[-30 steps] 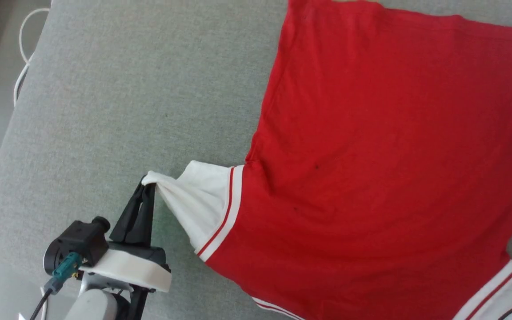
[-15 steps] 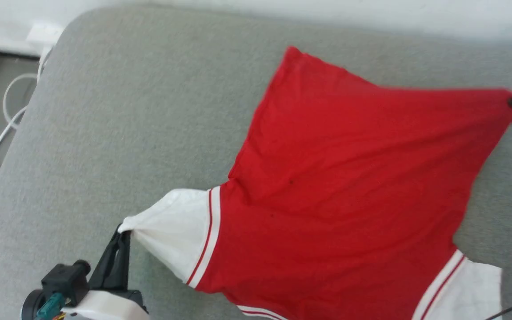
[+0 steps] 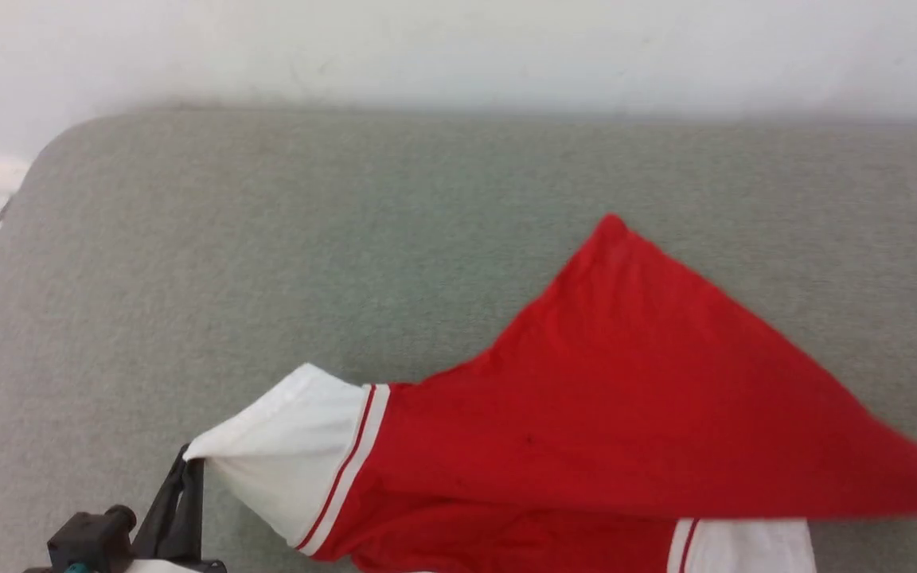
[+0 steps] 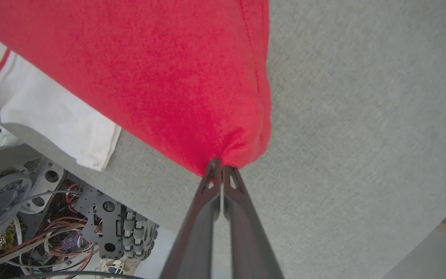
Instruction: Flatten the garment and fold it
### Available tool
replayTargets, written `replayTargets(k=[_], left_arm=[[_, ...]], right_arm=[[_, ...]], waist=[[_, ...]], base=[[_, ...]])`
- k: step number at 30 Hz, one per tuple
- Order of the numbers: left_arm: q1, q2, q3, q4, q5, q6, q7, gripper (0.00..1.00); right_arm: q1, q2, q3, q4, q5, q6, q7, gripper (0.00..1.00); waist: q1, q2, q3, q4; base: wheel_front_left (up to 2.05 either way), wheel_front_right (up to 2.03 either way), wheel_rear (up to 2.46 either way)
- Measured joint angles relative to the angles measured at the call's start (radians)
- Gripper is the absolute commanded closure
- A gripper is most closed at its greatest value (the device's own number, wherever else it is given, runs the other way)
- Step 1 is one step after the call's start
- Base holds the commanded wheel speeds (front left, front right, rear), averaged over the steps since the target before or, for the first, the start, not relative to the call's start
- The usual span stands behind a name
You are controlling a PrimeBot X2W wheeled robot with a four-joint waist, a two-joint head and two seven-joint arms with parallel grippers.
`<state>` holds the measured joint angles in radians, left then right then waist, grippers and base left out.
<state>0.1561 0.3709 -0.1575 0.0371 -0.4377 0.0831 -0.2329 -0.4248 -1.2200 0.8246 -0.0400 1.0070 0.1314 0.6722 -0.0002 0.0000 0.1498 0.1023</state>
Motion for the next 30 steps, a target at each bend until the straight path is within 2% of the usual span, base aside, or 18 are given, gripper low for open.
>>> replayTargets(k=[5, 12, 13, 15, 20, 25, 30], left_arm=[[0.010, 0.002, -0.004, -0.008, -0.001, 0.007, 0.004, 1.00], [0.008, 0.002, -0.014, -0.013, -0.001, 0.007, 0.013, 1.00], [0.007, 0.002, -0.013, -0.012, -0.001, 0.007, 0.013, 1.00], [0.008, 0.002, -0.013, -0.012, -0.001, 0.011, 0.013, 1.00], [0.009, 0.003, -0.016, -0.011, -0.002, 0.016, 0.013, 1.00], [0.008, 0.002, -0.026, -0.015, -0.002, 0.021, 0.017, 1.00], [-0.002, -0.002, -0.045, -0.021, -0.001, 0.020, 0.021, 1.00]], right_arm=[[0.172, 0.004, -0.009, 0.016, 0.032, 0.000, -0.070, 1.00], [0.368, 0.134, -0.005, 0.102, 0.027, 0.000, -0.147, 1.00], [0.375, 0.148, -0.012, 0.106, 0.025, 0.000, -0.156, 0.82], [0.378, 0.163, -0.035, 0.109, 0.016, 0.000, -0.171, 0.00], [0.356, 0.137, -0.138, 0.082, -0.018, 0.000, -0.183, 0.00], [0.252, 0.116, -0.283, 0.008, -0.046, 0.000, -0.208, 0.00], [0.093, 0.134, -0.345, -0.048, -0.088, 0.000, -0.120, 0.00]], waist=[[0.0000, 0.0000, -0.021, -0.035], [0.0002, 0.0000, -0.009, -0.035], [0.0003, 0.0000, -0.009, -0.035], [0.0002, 0.0000, -0.011, -0.036], [0.0002, 0.0000, -0.026, -0.039], [0.0002, 0.0000, -0.026, -0.030], [0.0002, 0.0000, -0.004, -0.014]], base=[[0.00, 0.00, 0.00], [0.00, 0.00, 0.00], [0.00, 0.00, 0.00], [0.00, 0.00, 0.00], [0.00, 0.00, 0.00], [0.00, 0.00, 0.00], [0.00, 0.00, 0.00]])
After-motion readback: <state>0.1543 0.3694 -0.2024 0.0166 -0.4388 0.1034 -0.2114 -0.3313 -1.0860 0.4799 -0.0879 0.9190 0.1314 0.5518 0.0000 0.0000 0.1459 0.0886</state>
